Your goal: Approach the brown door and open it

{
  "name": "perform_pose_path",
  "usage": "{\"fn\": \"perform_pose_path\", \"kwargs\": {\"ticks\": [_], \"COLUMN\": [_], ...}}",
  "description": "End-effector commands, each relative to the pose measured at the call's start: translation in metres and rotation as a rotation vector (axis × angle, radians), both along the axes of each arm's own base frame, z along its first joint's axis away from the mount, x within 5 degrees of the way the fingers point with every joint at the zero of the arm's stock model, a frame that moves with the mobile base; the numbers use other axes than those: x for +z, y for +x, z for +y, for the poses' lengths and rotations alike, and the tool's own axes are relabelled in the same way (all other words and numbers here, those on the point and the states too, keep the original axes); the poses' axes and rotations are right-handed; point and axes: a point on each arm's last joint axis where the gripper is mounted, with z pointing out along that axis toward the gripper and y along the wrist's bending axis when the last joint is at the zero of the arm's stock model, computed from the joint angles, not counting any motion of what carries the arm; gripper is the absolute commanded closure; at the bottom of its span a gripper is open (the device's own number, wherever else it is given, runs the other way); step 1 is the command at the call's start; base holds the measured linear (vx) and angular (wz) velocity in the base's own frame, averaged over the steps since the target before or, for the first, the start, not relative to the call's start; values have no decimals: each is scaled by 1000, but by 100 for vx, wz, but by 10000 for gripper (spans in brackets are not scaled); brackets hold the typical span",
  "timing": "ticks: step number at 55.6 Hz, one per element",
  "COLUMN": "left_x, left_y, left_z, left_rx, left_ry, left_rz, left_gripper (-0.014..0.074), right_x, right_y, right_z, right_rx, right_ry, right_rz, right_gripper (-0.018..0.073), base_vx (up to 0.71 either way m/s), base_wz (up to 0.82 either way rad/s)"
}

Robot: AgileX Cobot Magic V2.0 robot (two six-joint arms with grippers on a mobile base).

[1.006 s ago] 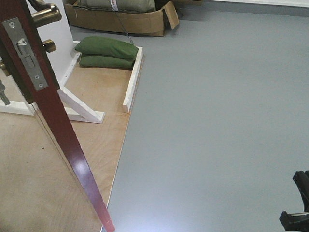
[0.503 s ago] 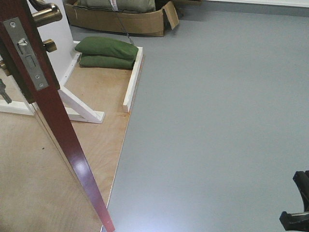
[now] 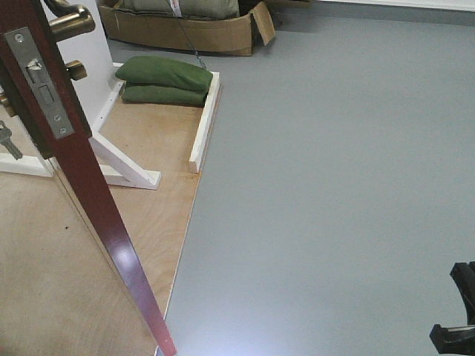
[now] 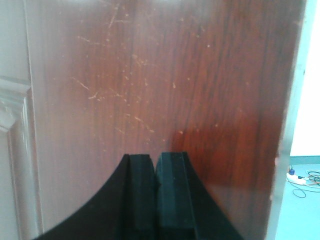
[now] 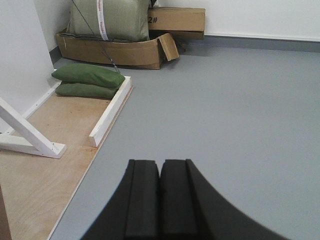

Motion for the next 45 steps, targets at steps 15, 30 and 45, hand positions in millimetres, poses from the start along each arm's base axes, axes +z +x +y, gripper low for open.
{"fn": "perform_pose_path", "kwargs": {"ticks": [15, 30, 45], "left_x": [-3, -3, -3], "left_y": [5, 5, 5], "left_z": [-1, -1, -1], "left_rx": [-1, -1, 0], "left_ry": [17, 17, 16], "left_rz": [14, 14, 14], "left_gripper": [603, 603, 603], "right_x": [6, 6, 6], "right_y": [2, 2, 2], "right_z": [0, 0, 0], "right_rx": [-2, -2, -2], "right_ry": [-6, -6, -6], "right_rz": [-84, -84, -84], "right_gripper": [559, 559, 559], "base_vx": [1, 4, 6], "base_wz": [0, 0, -3]}}
